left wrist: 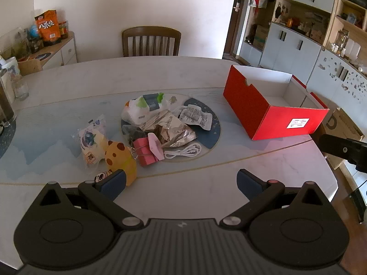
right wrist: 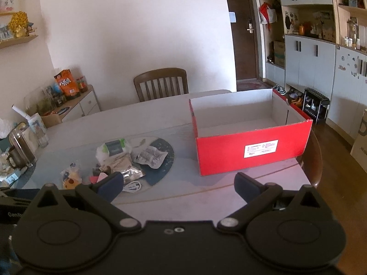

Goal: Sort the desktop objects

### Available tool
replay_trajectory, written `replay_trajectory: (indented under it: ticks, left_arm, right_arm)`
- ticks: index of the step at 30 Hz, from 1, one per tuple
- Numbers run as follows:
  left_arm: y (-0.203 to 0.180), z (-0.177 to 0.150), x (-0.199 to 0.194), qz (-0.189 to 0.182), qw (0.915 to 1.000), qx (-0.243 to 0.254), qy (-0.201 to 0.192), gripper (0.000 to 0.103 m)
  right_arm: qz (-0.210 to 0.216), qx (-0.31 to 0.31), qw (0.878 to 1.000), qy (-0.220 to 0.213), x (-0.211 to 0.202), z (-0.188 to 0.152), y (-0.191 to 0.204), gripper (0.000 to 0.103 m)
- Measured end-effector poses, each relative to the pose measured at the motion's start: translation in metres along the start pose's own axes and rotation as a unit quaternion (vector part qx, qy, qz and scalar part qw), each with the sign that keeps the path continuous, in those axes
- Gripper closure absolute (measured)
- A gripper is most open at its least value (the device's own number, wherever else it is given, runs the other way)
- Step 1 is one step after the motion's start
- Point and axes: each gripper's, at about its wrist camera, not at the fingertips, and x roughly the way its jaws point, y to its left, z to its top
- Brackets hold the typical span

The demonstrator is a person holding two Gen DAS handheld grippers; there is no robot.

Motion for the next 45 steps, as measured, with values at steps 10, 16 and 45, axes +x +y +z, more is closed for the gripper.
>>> replay_trajectory:
  ticks: [10,16,45]
  left_arm:
    - [0.004,0.0,0.002,0.003,1.0,0.0,-0.008,0.0]
    - [0.022,-0.001,0.013,0.027,0.9993,0.008,-0.026,0.0]
    - [0.114,-0.027,0.102,0.016,0.9956,0.065,0.065,0.003]
  right_arm:
    - [0.02,-0.031,0.999,0.006,0.008,-0.003,0.005,0.001]
    - [0.04,-0.065,0.997,0.011,0.026,-0.003,0.023,0.002]
    - [0.032,-0.089,0.988,0.126,0.17,-0.022,0.088,0.011]
